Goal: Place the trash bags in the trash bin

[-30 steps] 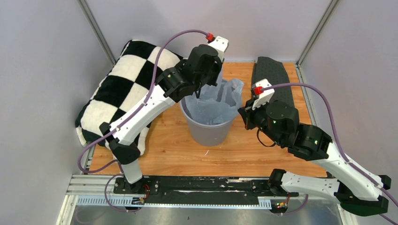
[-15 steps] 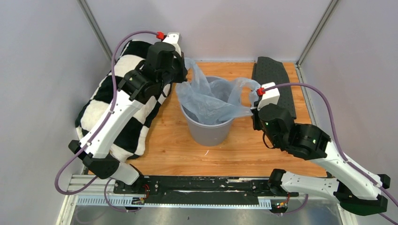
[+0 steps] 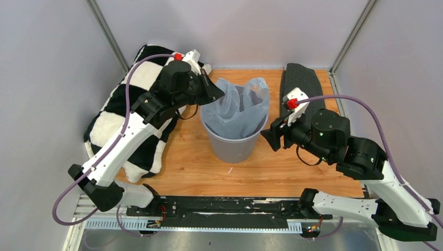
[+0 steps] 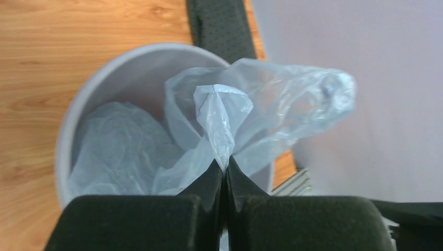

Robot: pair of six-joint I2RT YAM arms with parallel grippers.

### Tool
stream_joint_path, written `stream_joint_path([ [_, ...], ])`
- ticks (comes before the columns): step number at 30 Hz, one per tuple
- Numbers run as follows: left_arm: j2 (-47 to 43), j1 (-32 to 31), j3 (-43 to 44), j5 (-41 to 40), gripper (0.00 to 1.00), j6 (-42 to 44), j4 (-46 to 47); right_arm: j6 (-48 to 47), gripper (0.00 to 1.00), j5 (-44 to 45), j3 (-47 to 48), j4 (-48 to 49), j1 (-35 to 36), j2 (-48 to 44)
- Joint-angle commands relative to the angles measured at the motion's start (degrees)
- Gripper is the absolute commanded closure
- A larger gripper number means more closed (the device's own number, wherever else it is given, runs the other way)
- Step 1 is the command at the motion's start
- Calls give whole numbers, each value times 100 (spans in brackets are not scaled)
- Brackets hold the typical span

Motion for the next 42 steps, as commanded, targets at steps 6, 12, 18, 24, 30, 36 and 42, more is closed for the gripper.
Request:
stream_joint_path([
  [6,-520,23,-853,176,100,-1515,1625,-727,32,-1775,706,726,-33,965],
  [12,-482,29,-710,-50,100,-1371,1493,-1243,30,-2303,683,1434,-33,1774],
  [18,-590,90,-671,-235,100,-1050,1174,-1609,31,-1878,884,1358,-42,2413],
  [24,-748,317,-676,-392,100,-682,897,-1598,73,-1718,702,1254,-34,2450],
  [30,-852,590,-828,-290,100,-285,611,-1418,100,-2025,669,969,-33,2214],
  [36,-1034,778,-1054,-78,100,62,400,-1203,100,-2805,840,619,51,2010],
  [42,-1399,787,-1557,-241,100,349,296,-895,100,-2902,567,505,462,2068],
])
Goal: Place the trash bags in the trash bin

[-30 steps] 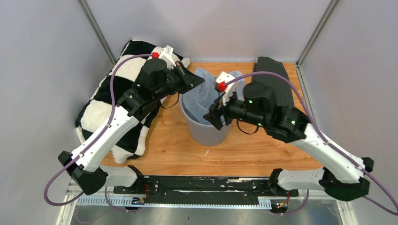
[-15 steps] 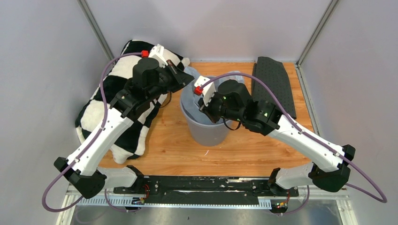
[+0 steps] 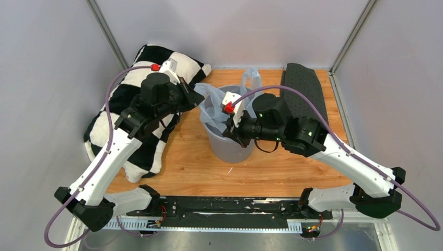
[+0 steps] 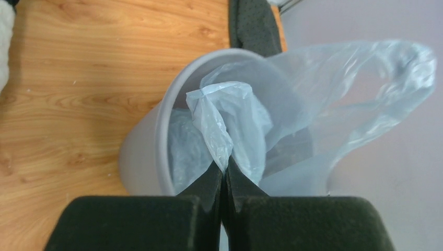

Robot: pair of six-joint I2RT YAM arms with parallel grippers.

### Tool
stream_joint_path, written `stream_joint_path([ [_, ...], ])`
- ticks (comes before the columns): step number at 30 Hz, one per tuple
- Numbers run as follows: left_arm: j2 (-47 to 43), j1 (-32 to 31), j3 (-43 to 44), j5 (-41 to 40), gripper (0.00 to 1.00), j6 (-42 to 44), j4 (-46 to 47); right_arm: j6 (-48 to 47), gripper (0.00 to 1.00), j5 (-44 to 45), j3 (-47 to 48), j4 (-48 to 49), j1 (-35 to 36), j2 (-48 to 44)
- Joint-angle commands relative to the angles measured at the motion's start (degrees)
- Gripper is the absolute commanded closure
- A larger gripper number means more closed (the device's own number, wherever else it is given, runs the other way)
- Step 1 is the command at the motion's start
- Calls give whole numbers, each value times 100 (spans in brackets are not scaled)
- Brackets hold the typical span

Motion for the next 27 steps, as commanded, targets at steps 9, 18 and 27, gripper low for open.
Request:
stream_joint_path([
  [9,-929,57,-1331,-542,100,571,-113,729,100,310,-791,-236,677,162],
  [18,-996,57,-1633,-443,100,729,59,757,44,926,502,-817,681,326],
  [27,-1039,62,-1829,-397,100,731,234,824,24,4472,2491,-1503,521,1048],
])
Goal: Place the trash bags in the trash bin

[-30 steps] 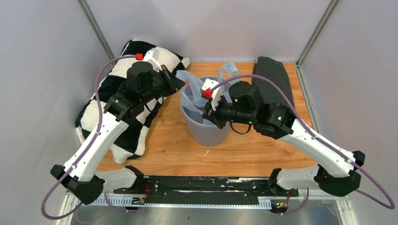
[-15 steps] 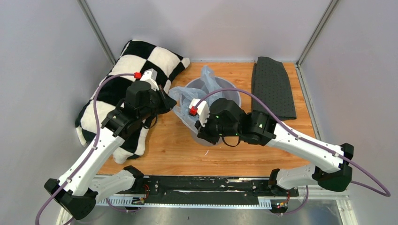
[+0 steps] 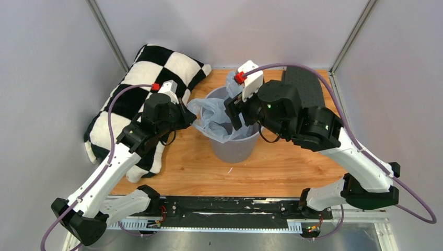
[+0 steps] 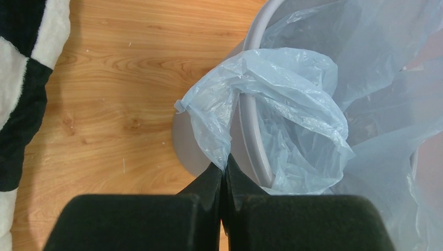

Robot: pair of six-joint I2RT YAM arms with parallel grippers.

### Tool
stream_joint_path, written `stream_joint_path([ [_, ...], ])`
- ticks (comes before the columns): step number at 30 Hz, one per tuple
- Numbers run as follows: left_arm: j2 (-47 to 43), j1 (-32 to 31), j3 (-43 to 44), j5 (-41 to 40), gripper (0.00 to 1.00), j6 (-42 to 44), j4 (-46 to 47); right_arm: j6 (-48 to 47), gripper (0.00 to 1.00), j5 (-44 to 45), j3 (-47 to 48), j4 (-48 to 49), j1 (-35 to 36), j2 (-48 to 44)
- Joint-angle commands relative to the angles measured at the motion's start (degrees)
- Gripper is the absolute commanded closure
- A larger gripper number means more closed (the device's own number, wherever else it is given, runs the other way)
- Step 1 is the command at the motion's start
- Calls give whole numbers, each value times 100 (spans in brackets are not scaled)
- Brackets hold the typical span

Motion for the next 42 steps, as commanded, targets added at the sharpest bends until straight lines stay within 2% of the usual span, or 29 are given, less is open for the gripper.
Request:
stream_joint_path([
  [1,-95,38,-73,-12,100,86,211,-29,22,1969,798,-590,-159,601],
  [4,-103,42,-81,-11,100,82,224,-82,19,2190,1195,-706,-456,1012],
  [9,-112,37,-72,-3,100,74,223,-158,18,1453,1409,-671,-1176,1494],
  [11,-101,37,-67,-3,100,82,226,-194,19,1153,1501,-631,-1413,1665],
  [13,-92,38,-63,-15,100,89,227,-211,25,897,1541,-517,-1607,1811],
  [16,-54,38,-46,-82,100,129,236,-203,38,844,1780,-467,-1719,1986],
  [18,-19,38,-16,-163,100,167,247,-215,54,854,1873,-420,-1762,2051],
  [21,101,38,135,-396,100,302,203,-174,84,1108,1901,-430,-1929,2086],
  [23,202,37,289,-612,100,400,144,-16,94,1091,1780,-522,-2167,1988],
  [25,293,37,423,-650,100,458,55,237,99,855,1568,-678,-2455,1778],
  [28,256,37,441,-529,100,463,-57,546,100,592,911,-744,-2691,1121],
  [34,-164,39,91,-101,100,297,-75,941,100,0,-163,-841,-2721,-11],
  [42,-573,38,-382,412,100,285,-20,1362,100,-412,-1190,-1044,-2721,-983],
])
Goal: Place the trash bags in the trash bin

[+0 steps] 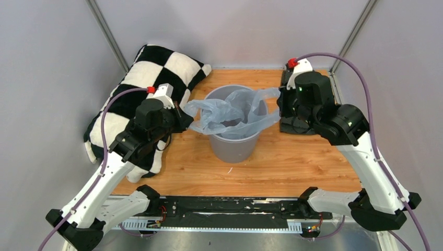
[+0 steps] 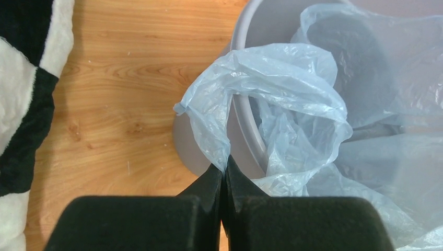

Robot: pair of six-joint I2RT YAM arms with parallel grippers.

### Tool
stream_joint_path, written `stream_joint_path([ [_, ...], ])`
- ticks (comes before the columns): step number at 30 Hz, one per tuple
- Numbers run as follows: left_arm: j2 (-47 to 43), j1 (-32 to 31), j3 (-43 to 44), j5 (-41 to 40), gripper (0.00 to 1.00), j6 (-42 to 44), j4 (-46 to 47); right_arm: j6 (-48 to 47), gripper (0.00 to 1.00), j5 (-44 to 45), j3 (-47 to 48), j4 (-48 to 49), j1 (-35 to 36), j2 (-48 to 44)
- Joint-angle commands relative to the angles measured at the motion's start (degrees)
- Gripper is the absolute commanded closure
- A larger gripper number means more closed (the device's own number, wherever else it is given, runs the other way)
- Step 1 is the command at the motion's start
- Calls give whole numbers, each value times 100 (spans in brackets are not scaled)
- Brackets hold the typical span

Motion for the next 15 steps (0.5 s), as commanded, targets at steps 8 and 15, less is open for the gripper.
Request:
stream_joint_path([
  [8,-285,37,-903,456,100,-87,267,826,100,-174,-2302,-111,0,-1139],
  [15,-255,40,-1255,34,100,-4,373,898,100,356,-3055,105,-27,-1142],
])
